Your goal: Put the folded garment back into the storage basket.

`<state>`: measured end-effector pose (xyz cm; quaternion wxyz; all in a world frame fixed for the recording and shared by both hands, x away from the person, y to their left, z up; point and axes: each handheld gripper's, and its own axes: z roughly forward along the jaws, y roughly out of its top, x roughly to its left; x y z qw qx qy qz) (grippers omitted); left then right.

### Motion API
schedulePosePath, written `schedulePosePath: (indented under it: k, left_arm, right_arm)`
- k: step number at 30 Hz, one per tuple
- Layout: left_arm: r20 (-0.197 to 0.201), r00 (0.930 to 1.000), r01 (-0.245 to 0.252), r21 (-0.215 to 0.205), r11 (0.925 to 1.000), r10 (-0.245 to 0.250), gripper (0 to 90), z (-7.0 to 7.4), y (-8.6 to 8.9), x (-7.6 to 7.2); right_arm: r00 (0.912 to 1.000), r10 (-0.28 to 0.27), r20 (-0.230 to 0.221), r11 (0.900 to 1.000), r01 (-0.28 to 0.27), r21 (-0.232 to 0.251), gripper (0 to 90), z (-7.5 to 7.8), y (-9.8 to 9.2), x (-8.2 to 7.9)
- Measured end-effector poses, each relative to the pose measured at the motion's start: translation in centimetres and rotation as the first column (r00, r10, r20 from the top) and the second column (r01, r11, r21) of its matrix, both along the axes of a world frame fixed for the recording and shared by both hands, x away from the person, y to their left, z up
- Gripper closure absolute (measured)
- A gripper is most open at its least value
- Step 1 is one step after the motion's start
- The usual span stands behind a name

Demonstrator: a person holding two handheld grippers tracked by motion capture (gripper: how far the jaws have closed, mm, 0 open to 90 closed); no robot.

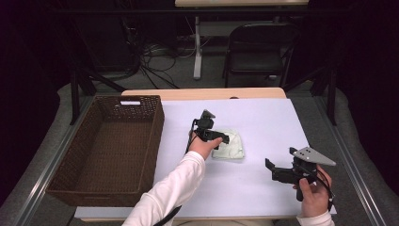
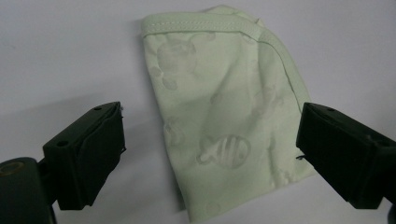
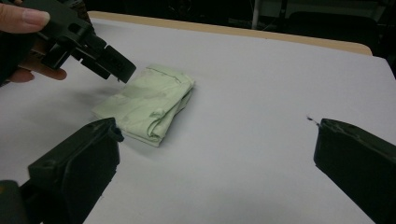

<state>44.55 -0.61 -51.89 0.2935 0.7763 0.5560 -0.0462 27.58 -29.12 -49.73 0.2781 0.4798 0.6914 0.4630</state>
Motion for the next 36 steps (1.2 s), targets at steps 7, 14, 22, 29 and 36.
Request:
schedulePosePath:
  k: [7,14,22,29,36]
  left_arm:
    - [-0.018,0.9998,-0.010,-0.002,0.9999,0.010,14.5,-0.8,0.0,0.0]
    - [-0.024,0.9997,0.000,-0.008,1.0000,0.000,15.3,-1.2,-0.1,0.0]
    - [-0.030,0.9995,0.005,-0.025,0.9997,-0.006,15.5,-1.4,-0.3,0.1]
    - [-0.039,0.9991,0.014,-0.038,0.9992,-0.016,15.5,-1.6,-0.6,0.0]
    - [-0.033,0.9993,0.015,-0.028,0.9995,-0.015,16.0,-1.7,-1.0,-0.1]
  right_arm:
    - [1.0000,0.005,0.003,1.000,-0.005,-0.011,0.0,0.0,0.0,0.0]
    - [1.0000,0.007,0.003,1.000,-0.007,-0.005,0.2,0.0,0.0,0.0]
    - [1.0000,0.008,0.005,1.000,-0.008,-0.011,0.7,0.0,0.0,0.0]
    - [1.0000,0.007,0.005,1.000,-0.007,-0.014,1.0,0.0,0.0,0.1]
    - [0.9999,0.010,0.005,1.000,-0.010,-0.009,1.7,-0.1,0.1,0.0]
